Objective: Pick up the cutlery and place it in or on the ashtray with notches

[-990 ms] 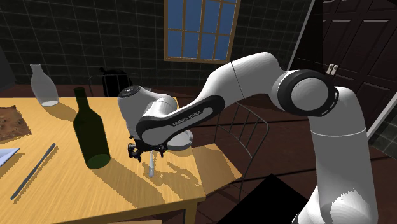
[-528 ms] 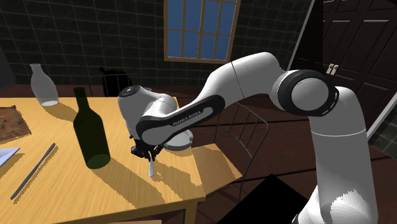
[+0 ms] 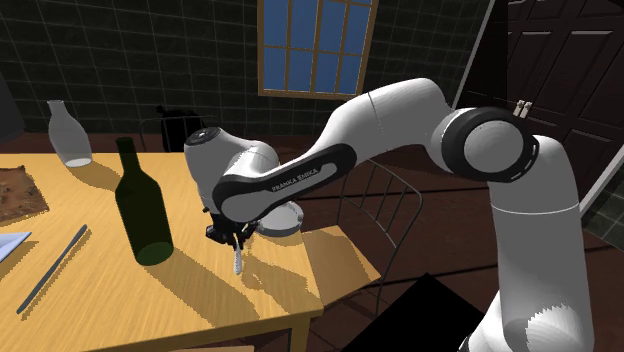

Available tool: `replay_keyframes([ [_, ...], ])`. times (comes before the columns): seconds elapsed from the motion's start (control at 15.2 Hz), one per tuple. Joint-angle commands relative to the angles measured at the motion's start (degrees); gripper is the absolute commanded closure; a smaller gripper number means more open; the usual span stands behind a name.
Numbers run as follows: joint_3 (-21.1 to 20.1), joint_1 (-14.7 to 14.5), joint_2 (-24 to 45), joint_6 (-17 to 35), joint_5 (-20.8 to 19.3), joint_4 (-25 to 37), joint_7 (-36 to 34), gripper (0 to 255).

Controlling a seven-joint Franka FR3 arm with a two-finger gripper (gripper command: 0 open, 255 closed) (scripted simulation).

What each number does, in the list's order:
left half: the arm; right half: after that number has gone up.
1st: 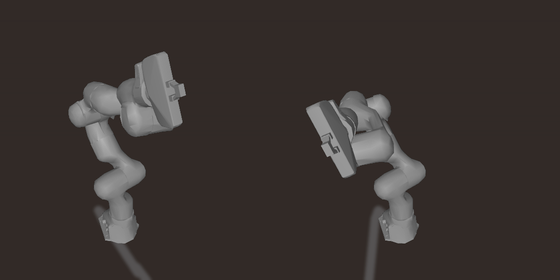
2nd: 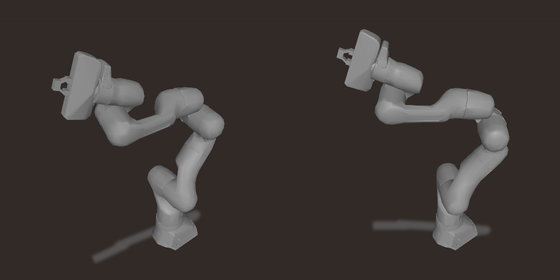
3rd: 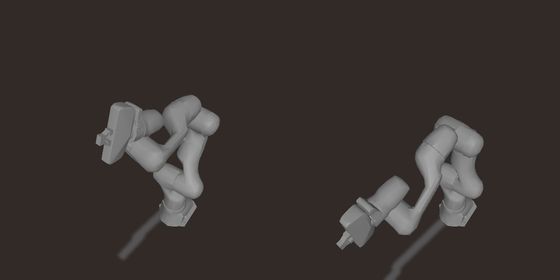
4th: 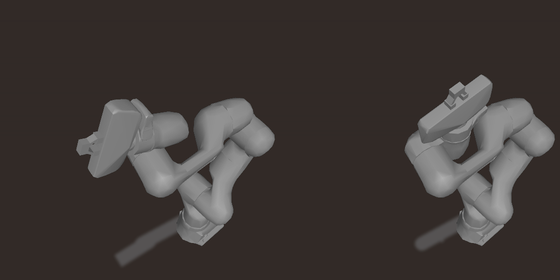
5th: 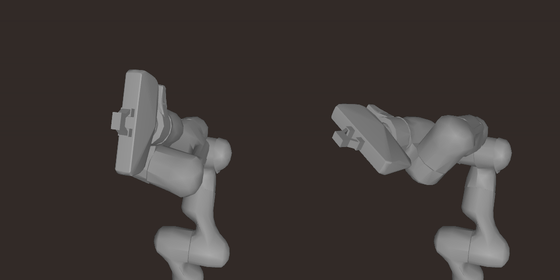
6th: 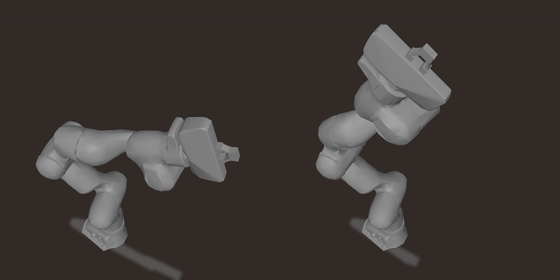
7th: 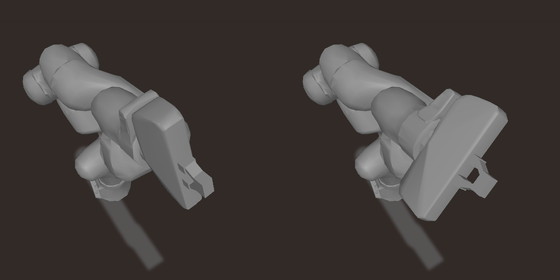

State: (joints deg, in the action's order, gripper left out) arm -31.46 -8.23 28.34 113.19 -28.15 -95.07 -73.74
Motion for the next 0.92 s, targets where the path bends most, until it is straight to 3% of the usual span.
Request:
replay_keyframes([
  [0.0, -0.2, 0.0, -0.5, -1.2, 0.4, 0.9, 0.5, 255],
  [0.86, -1.4, 0.2, -3.7, -9.1, 3.0, 6.4, 3.4, 255],
])
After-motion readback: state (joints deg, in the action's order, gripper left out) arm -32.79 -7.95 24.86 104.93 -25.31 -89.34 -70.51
